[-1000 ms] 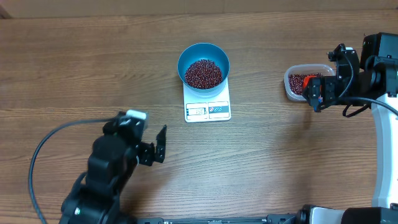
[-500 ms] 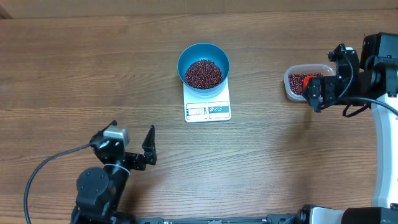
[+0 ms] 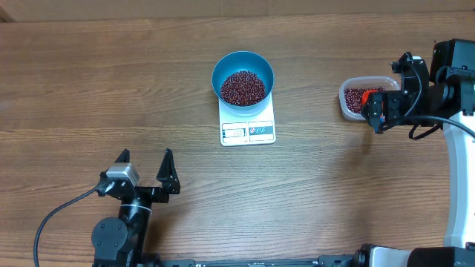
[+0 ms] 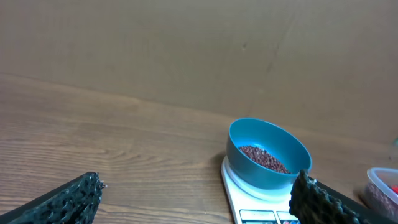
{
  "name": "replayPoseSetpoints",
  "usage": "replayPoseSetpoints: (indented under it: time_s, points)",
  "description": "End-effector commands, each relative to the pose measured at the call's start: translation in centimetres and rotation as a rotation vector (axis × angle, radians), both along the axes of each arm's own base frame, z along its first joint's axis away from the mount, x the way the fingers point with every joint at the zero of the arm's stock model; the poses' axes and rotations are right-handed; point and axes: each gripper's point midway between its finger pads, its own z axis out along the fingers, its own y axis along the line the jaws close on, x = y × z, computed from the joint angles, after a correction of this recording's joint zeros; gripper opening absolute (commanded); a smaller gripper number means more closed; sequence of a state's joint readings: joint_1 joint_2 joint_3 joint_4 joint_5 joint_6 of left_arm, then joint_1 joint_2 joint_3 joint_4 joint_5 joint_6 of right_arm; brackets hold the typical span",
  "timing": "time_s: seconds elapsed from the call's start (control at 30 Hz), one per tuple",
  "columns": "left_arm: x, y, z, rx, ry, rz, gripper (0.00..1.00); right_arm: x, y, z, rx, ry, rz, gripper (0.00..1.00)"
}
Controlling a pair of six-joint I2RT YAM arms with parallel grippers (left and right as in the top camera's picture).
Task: Scoop item into bowl and weigh 150g on scale
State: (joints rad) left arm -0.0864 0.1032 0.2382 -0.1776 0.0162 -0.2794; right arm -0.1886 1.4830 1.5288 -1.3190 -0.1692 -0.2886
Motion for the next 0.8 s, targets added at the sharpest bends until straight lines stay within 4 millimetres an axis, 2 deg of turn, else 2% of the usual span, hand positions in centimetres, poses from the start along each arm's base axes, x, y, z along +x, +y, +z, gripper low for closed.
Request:
replayPoseSetpoints:
  time_s: [0.0,0.27,0.53,0.77]
  points:
    - [-0.1,0.5,-0.2,-0.015,-0.028,0.019,1.00,0.5,-0.1,0.9,0.001,-0.032,0.000,1.00]
    - [0.4,1.1,-1.3,-0.028,-0.112,0.045,1.00,0.5,-0.1,0.9,0.001,-0.032,0.000,1.00]
    - [1.0,1.4,-3.3,-0.023,-0.103,0.067,0.99,0.5,-0.1,0.9,0.001,-0.032,0.000,1.00]
    - [1.0,1.5,-4.7,0.124,-0.054,0.069,1.00,0.5,-0.1,0.9,0.001,-0.032,0.000,1.00]
